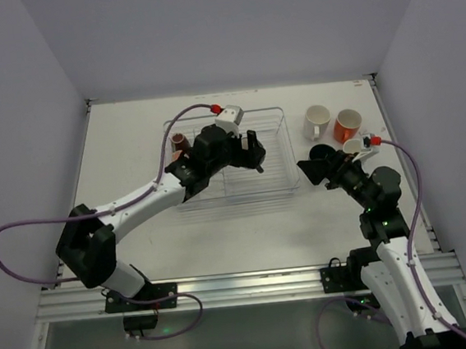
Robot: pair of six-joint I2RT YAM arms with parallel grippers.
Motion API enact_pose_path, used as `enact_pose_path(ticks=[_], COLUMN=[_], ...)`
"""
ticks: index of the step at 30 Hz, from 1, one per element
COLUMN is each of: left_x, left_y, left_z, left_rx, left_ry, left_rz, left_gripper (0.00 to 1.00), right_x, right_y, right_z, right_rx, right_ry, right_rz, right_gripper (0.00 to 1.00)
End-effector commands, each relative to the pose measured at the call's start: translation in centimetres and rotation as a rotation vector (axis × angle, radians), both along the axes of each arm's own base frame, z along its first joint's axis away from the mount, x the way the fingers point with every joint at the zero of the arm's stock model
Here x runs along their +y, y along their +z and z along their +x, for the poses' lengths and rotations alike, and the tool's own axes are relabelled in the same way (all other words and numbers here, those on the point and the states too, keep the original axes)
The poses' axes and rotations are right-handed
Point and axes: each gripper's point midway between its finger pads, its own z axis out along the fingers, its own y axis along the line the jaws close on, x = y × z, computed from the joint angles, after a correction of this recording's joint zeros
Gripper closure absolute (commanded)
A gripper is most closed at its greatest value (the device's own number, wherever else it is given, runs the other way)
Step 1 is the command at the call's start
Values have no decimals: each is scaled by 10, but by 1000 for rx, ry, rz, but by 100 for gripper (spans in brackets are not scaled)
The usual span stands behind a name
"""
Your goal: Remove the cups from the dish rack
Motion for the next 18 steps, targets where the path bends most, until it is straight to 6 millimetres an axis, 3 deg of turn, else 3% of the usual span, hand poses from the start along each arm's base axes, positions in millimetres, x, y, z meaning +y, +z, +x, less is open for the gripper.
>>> enact_pose_path(ticks=[1, 5, 7, 9, 13, 18], left_x=[-13, -16, -16, -14, -16, -17], left_y=[110, 141, 145, 165, 178, 184], left_z=[-15, -39, -55, -65, -83, -97], left_rx=[-174, -155, -137, -146, -105, -81], left_ry=[-80, -169, -233, -261, -334, -397], left_rz=[-315, -494, -556, -649, -764, -833], left_gripper=[72, 73, 73, 73, 73, 73], right_x=[17, 35, 43, 50, 60, 74], right_y=[33, 41, 48, 59, 76, 92], right_z=[-6, -9, -14, -17, -19, -26], right_rx=[-77, -95, -101, -130, -181, -222], right_ry=[92, 184, 227, 272, 322, 403], right_rz=[73, 104, 133, 167, 170, 206], right_gripper=[15, 17, 19, 27, 39, 39])
